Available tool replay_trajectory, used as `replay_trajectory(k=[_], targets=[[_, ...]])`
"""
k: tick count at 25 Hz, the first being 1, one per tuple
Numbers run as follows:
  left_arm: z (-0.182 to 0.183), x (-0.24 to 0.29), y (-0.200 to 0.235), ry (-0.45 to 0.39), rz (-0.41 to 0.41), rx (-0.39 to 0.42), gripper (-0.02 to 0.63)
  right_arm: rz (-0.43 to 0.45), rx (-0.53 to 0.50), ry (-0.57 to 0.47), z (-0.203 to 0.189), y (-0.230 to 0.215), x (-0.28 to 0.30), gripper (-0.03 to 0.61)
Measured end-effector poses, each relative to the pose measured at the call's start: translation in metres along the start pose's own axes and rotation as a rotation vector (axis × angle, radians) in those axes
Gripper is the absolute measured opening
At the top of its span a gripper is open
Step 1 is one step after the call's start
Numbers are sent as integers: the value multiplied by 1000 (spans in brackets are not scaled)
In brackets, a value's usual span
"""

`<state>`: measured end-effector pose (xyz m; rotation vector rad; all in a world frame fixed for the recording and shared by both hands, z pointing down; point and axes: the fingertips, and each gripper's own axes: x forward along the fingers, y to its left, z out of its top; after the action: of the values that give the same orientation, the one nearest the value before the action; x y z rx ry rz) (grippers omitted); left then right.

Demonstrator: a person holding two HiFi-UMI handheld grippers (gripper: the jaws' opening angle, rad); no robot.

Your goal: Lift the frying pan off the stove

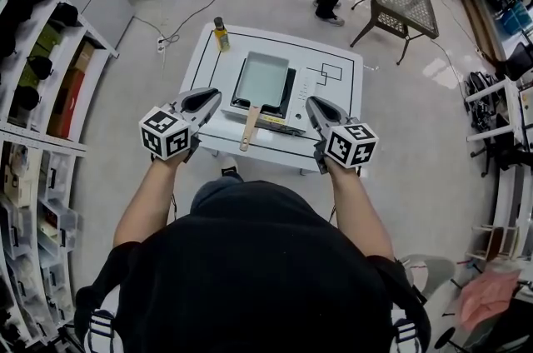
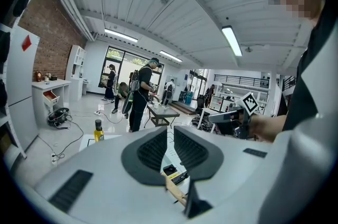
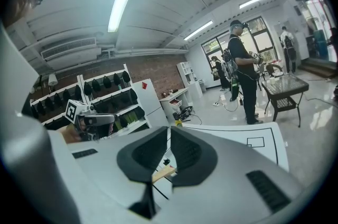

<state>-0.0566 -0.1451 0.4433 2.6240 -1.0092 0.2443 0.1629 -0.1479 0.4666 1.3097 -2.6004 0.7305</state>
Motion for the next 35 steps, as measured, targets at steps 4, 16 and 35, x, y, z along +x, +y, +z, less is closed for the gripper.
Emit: replay_trajectory(k=[4,16,35], targets=[[-1,1,5,-9,-4,-30,46,8,1,-1,0,0,5,21],[-5,5,12,2,-15,-58,46,-11,20,10,-3,-5,11,21],[-31,22,22,83,-52,-106,46,36,93,23,-25,-8,26,40]])
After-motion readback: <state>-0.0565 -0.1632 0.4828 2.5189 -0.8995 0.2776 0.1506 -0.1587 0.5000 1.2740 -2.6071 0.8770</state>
